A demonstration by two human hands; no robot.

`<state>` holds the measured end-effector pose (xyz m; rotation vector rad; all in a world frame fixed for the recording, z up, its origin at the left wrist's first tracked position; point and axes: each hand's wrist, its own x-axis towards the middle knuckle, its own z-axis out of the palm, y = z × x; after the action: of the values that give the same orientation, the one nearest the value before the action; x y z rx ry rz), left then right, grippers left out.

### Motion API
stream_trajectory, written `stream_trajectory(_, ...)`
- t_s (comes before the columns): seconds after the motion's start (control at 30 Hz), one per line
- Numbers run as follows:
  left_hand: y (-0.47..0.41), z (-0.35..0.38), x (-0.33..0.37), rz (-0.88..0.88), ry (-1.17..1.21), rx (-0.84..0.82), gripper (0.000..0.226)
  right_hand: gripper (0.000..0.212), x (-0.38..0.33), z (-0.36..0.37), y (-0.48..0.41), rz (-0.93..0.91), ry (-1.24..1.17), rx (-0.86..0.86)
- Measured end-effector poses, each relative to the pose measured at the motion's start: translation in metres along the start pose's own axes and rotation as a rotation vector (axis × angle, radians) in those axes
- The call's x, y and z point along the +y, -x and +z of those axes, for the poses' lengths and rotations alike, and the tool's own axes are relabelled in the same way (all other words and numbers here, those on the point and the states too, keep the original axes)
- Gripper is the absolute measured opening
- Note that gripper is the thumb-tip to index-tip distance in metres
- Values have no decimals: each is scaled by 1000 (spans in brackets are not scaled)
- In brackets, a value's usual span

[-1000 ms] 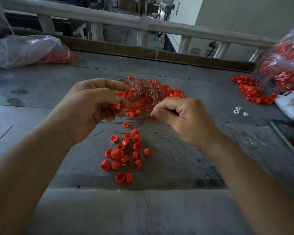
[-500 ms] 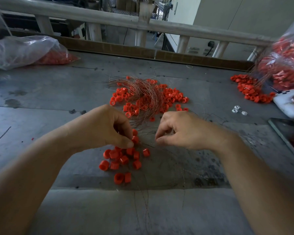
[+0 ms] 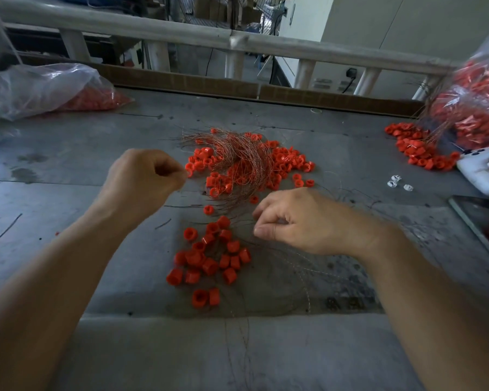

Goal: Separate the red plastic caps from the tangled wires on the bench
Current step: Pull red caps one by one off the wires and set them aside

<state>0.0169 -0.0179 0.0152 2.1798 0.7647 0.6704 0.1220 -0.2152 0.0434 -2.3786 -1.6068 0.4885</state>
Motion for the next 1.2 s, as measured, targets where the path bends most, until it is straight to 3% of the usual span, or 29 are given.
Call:
stream_trajectory(0.07, -7, 5, -9, 25, -88, 72, 15, 25, -2, 1, 0, 5, -2, -35)
stream_trajectory(0.1, -10, 8, -13, 40, -131, 71, 24, 25, -3, 1, 0, 4, -4, -48)
stream_trajectory(0.27, -22, 22, -24, 106, -233, -98, 57, 24, -6, 7, -2, -21, -45, -84)
stream_trajectory(0.43, -25, 30, -27, 200, -347, -258, 51, 23, -7, 8, -2, -68, -67, -62)
stream_trajectory(0.57, -26, 29, -27, 235, -398, -233, 41, 20, -7, 7, -2, -94, -114, 5)
stream_trajectory(0.87, -22, 19, -27, 228, -367, -53, 24, 12, 9, -9, -3, -5, -208, 343)
stream_trajectory(1.03, -20, 12, -25, 188, -358, -56, 18, 10, 24, -16, -6, 109, -277, 588)
stream_trajectory(1.2, -16, 5, -22, 145, -330, -59, 23, 18, 37, -14, -12, 188, -334, 711)
